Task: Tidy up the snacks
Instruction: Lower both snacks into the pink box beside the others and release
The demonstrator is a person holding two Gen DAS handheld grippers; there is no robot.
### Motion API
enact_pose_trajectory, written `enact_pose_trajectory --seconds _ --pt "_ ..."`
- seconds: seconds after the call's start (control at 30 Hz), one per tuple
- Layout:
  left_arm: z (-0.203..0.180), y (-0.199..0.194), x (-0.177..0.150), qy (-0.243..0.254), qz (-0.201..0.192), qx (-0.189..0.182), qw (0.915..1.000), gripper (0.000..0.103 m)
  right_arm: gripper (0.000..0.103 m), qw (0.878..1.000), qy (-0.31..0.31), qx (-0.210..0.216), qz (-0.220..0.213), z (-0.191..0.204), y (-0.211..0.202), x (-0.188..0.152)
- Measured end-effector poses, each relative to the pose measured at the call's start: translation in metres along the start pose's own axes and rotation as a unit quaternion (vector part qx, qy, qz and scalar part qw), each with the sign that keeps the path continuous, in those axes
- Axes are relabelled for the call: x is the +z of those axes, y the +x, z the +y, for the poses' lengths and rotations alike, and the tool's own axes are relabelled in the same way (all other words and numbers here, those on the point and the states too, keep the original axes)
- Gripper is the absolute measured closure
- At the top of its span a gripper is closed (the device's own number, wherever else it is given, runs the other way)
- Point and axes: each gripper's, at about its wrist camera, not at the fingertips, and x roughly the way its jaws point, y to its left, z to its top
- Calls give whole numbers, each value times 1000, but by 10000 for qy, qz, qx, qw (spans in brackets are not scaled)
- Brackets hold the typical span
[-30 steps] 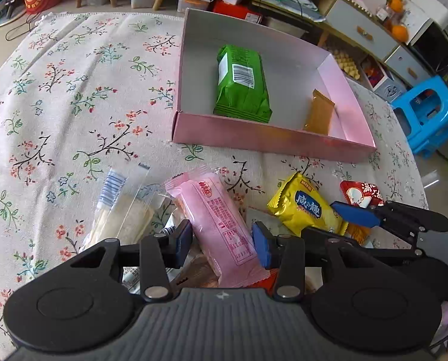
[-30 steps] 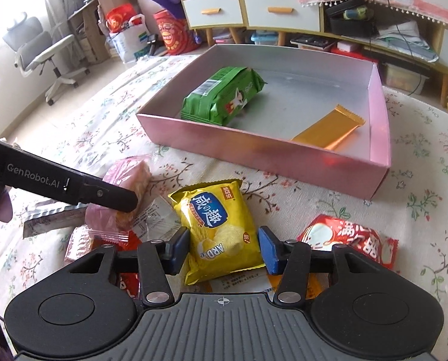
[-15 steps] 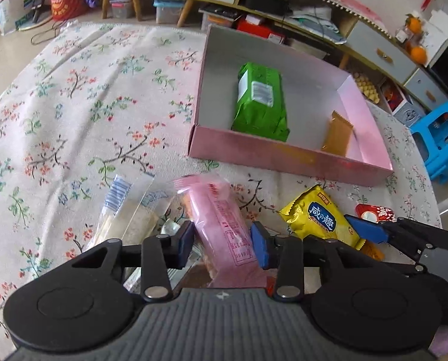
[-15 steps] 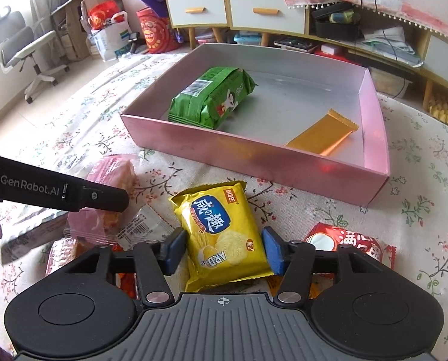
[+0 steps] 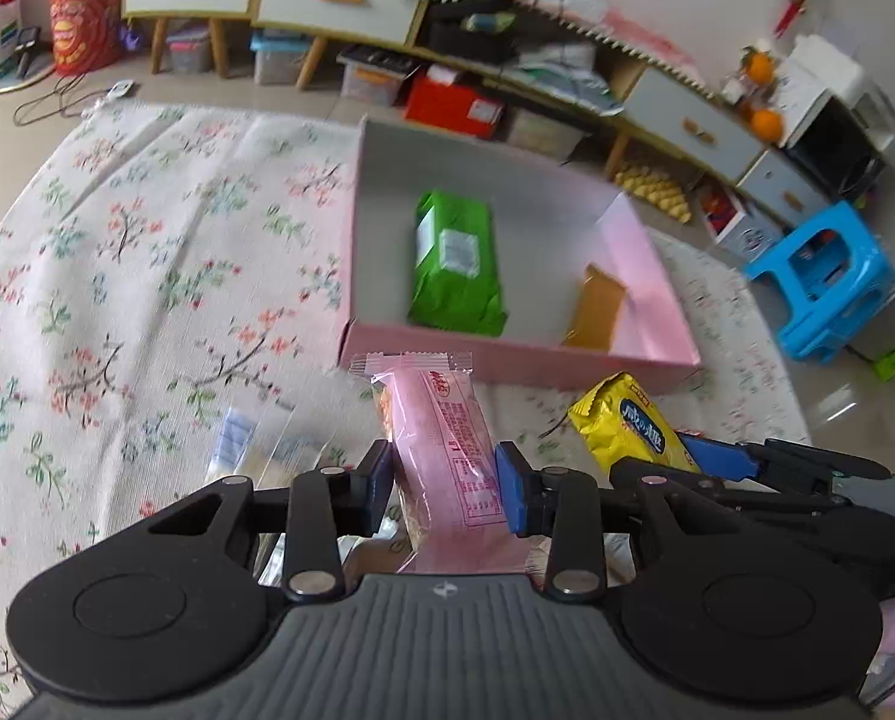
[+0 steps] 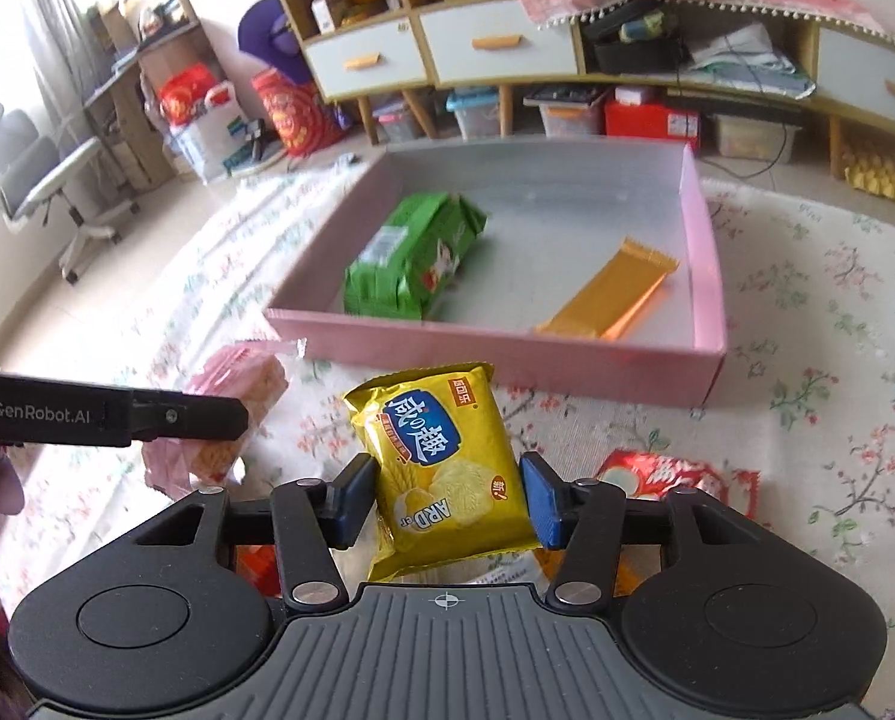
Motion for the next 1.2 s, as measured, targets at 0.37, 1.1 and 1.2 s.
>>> enact_pose_trajectory --seconds 0.37,1.1,1.2 --pt "-14 9 19 21 -456 -523 9976 69 51 9910 1012 29 -877 -24 -22 37" --pt "-48 93 57 455 -635 -350 9963 69 51 9705 2150 -107 -1085 -85 52 65" --pt "-47 98 54 555 -581 -213 9965 69 51 9721 2075 -207 -1072 -85 60 66"
